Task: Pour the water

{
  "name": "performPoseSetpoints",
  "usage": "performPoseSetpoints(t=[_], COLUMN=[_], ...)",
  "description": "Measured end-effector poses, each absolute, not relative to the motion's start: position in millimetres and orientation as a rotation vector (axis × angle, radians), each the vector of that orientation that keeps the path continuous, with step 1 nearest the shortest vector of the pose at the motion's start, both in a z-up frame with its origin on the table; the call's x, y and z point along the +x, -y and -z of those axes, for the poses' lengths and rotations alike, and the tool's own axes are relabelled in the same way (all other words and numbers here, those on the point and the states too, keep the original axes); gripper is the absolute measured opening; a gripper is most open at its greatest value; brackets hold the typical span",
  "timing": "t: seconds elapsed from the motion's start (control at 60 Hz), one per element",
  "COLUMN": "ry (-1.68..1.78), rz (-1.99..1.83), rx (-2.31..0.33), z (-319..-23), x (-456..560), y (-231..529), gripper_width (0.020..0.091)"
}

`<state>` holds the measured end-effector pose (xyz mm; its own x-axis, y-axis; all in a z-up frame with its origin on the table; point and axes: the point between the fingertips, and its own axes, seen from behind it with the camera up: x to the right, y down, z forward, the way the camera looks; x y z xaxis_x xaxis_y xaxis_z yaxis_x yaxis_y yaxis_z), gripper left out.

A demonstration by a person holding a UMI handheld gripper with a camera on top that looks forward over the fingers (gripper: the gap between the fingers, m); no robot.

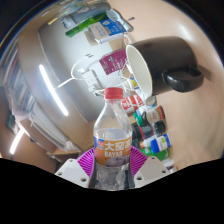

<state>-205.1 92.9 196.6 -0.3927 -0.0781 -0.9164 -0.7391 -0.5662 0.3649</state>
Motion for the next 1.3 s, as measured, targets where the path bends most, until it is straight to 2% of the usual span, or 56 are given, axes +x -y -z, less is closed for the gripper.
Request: performPoseSetpoints(t=[0.183, 0.4, 0.55, 0.683, 0.817, 0.9, 1.033, 1.167, 1.3], ry=[-1.294, -1.273, -1.109, -0.533, -0.218, -0.127, -0.101, -0.059, 0.013], rz=[-2.142, -2.133, -2.089, -1.734, -1.124, -0.764, -0.284, -0.077, -0.029], rx=[-1.240, -1.263, -1.326, -1.521, -1.436, -1.410, -1.460, -1.538, -1.604], z=[-200, -192, -214, -251, -309, -315, -274, -205, -147], x=[-186, -189, -194, -194, -87, -9, 107, 175, 187], y=[-101, -99, -86, -60, -74, -95, -130, -159, -175], gripper_width=[0.0449, 0.0449, 0.0449, 0.0450, 0.0447, 0.0449, 0.0449, 0.0450, 0.0452])
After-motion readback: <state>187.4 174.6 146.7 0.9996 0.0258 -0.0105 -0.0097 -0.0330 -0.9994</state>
